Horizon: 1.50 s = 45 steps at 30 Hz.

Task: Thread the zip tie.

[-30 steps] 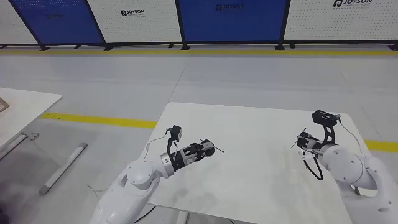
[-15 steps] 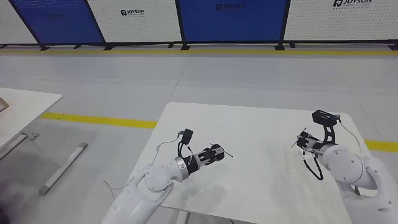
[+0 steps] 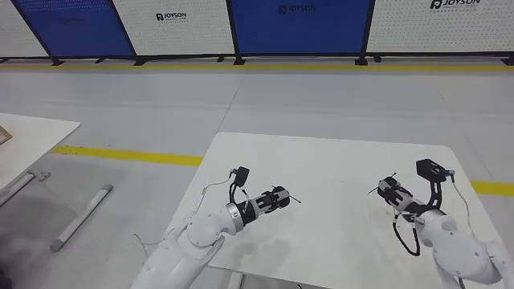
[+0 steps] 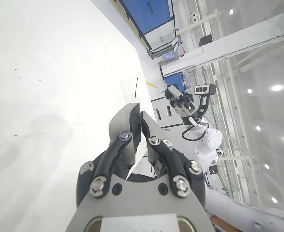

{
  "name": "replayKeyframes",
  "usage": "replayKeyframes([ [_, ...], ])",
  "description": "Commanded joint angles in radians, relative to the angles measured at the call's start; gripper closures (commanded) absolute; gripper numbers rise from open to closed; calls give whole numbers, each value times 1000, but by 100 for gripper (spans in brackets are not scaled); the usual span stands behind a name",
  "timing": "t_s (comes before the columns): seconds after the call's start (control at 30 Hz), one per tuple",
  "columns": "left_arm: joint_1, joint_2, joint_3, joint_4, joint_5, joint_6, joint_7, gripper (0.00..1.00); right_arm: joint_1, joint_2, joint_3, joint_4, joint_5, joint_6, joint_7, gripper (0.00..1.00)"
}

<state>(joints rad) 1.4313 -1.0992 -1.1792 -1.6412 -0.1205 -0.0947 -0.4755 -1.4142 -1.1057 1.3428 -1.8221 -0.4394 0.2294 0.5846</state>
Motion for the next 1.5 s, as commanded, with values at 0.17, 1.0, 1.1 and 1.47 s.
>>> replayKeyframes([
  [0.17, 0, 0, 0, 0, 0, 0, 0, 100, 16, -8, -35, 59, 50, -19, -8, 100],
  [1.0, 0, 0, 0, 0, 0, 0, 0, 100, -58, -43, -158, 203, 171, -295, -249, 100],
  [1.1, 0, 0, 0, 0, 0, 0, 0, 100, -58, -43, -158, 203, 171, -295, -249, 100],
  [1.47, 0, 0, 0, 0, 0, 0, 0, 100, -57, -49, -138, 178, 166, -294, -371, 100],
])
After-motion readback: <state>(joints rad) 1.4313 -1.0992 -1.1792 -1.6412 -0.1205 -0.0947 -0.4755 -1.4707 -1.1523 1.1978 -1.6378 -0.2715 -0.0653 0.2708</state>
